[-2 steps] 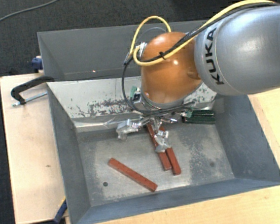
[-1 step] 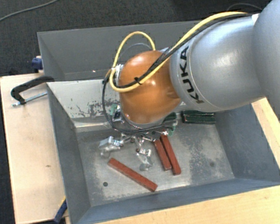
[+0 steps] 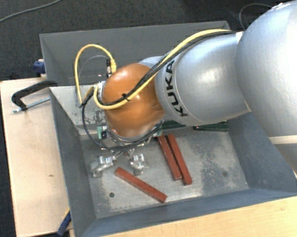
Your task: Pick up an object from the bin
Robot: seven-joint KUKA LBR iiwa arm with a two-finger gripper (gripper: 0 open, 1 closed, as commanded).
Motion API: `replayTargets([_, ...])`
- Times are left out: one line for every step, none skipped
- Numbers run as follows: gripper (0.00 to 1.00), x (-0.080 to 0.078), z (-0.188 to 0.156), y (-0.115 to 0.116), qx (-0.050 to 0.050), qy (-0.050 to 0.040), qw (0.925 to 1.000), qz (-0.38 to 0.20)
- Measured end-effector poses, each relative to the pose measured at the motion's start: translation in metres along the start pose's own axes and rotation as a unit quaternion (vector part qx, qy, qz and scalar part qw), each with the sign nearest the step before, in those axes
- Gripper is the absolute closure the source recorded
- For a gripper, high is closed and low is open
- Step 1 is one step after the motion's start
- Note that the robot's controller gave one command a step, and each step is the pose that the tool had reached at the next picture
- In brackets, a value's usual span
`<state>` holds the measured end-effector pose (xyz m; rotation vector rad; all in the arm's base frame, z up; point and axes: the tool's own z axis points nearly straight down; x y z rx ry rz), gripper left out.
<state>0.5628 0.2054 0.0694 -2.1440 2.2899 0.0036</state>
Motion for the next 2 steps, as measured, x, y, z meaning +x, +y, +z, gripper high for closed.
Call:
replayTargets([0.00, 0.0766, -0.0018, -0.0005, -0.001, 0.0032, 0.9999, 0.015])
replayTargets([1.00, 0.0716, -0.0021, -0.0001, 0.000, 0.0009, 0.9999, 0.012])
